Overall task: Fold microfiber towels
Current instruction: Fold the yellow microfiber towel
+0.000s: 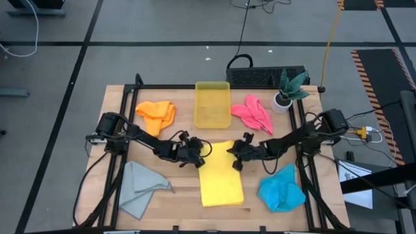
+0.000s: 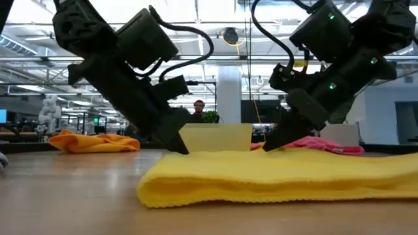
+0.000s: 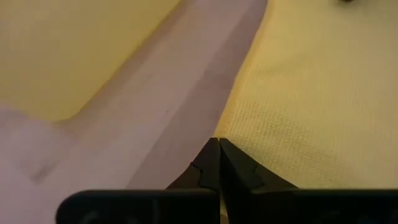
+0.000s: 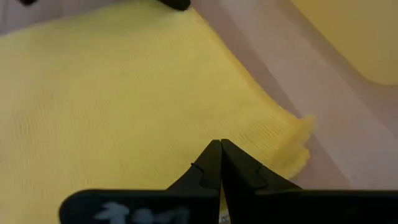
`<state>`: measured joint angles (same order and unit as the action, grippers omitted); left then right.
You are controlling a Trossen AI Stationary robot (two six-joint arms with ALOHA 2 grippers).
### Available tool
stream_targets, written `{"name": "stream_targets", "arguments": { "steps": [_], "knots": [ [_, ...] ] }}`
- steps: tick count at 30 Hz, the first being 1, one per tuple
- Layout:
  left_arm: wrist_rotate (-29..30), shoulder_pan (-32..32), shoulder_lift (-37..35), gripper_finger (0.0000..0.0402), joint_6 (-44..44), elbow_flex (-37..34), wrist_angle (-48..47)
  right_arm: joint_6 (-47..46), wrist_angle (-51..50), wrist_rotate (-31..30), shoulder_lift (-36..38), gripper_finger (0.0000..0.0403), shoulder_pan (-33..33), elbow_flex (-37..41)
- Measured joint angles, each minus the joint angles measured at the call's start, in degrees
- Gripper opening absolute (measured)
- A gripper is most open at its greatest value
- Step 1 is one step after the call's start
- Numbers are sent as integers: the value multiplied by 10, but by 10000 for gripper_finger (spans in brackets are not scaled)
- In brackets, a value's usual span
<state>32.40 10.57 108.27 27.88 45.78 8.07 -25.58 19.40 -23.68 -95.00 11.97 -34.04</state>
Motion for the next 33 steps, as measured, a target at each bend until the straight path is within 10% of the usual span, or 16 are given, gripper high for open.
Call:
{"name": "stream_targets", "arguments": {
  "steps": [11,19,33],
  "knots": [
    [56,48,-64,8,-17,-3,-12,6,79,-31,12,0,31,0],
    [-69,53,-31,3,-48,-4,26,20,88,34,-12,0,32,0],
    [36,85,-51,6,-14,-2,-68,34,109,58,-19,0,119,33]
  ]
}}
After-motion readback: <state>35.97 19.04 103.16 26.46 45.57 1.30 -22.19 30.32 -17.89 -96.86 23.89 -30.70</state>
